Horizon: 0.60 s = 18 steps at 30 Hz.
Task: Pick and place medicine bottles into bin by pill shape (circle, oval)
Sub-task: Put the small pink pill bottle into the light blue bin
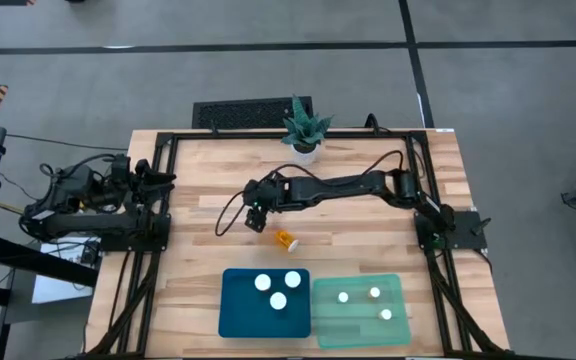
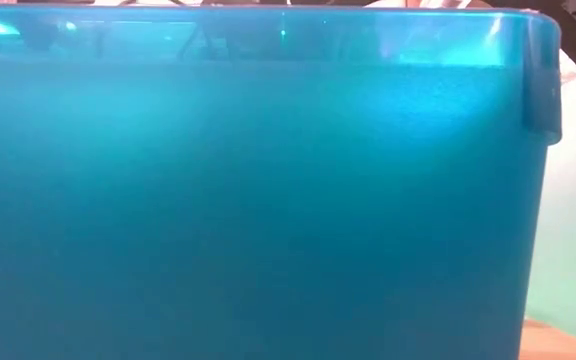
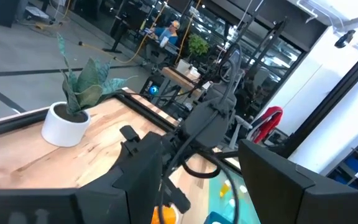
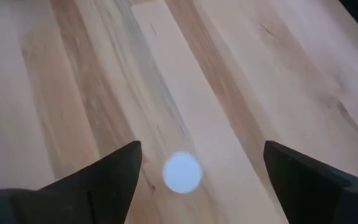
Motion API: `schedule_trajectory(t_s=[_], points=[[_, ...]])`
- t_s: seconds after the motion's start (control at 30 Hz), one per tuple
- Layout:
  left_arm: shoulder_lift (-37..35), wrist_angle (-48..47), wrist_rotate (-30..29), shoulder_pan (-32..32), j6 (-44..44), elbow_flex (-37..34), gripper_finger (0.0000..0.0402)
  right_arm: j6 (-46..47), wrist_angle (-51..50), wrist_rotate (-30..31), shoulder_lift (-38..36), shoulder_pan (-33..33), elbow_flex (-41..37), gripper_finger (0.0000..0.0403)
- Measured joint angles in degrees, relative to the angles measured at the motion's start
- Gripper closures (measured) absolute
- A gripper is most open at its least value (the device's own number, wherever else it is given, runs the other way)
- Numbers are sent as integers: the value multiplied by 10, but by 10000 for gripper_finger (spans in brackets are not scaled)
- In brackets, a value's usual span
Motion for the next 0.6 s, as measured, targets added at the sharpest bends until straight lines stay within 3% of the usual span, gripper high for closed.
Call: schedule_trajectory(t_s=[0.6], points=[[0,0,0,0,-6,0,197,21,2,-28,36,-5,-1,62]])
